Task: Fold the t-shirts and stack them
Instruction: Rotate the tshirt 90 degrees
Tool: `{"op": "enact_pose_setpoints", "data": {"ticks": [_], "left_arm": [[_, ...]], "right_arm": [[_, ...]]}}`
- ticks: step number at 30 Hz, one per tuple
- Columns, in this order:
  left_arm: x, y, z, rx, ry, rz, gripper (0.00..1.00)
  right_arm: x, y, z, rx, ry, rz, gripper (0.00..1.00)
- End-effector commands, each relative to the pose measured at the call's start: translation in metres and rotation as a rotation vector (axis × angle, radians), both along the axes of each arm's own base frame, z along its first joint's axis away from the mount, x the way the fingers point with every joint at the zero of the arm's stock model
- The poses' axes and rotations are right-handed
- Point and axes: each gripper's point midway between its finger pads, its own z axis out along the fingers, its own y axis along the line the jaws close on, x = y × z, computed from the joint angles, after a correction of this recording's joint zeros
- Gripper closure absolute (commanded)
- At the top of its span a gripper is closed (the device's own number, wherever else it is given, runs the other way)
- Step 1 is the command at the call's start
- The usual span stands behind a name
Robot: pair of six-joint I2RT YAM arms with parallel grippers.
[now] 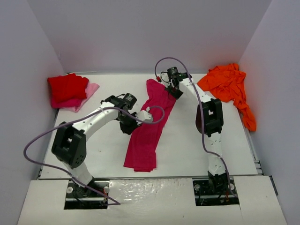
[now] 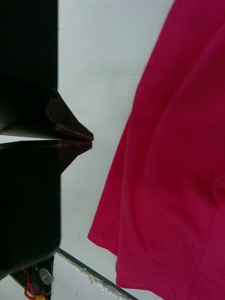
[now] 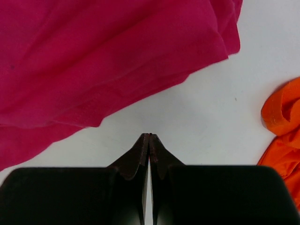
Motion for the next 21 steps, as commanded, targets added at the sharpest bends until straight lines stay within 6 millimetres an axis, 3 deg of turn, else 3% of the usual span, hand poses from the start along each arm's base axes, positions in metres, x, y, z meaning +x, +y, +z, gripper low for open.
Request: {"op": "enact_pose_setpoints", "data": {"ticks": [1,8,13,14,17,21], "left_arm": [[-0.002,-0.03,0.009,-0.048,-0.006,-0.094,1.0],[-0.008,-0.053,-0.014,-0.003,0.092,-0.163,1.0],[-0.01,-0.063,-0.029,0.014,0.168,-0.194,1.0],[-0.01,-0.062,-0.029,0.015,0.17,-0.195,1.0],[-0.013,-0.063,-0.04,0.032,0.215,-0.205,1.0],[-0.021,-0.06,-0.05,0.053,0.278,-0.224,1.0]], "right_arm": [[0.007,0.035,0.041,0.048,-0.075,0.076,1.0],[0.004,0.054,0.023,0.065,-0.029,0.138,1.0],[-0.005,0.07,-0.02,0.052,0.071,0.207,1.0],[-0.002,0.072,-0.015,0.057,0.057,0.208,1.0],[-0.006,0.081,-0.046,0.03,0.124,0.256,1.0],[0.002,0.076,-0.072,-0.048,0.131,0.261,1.0]]}}
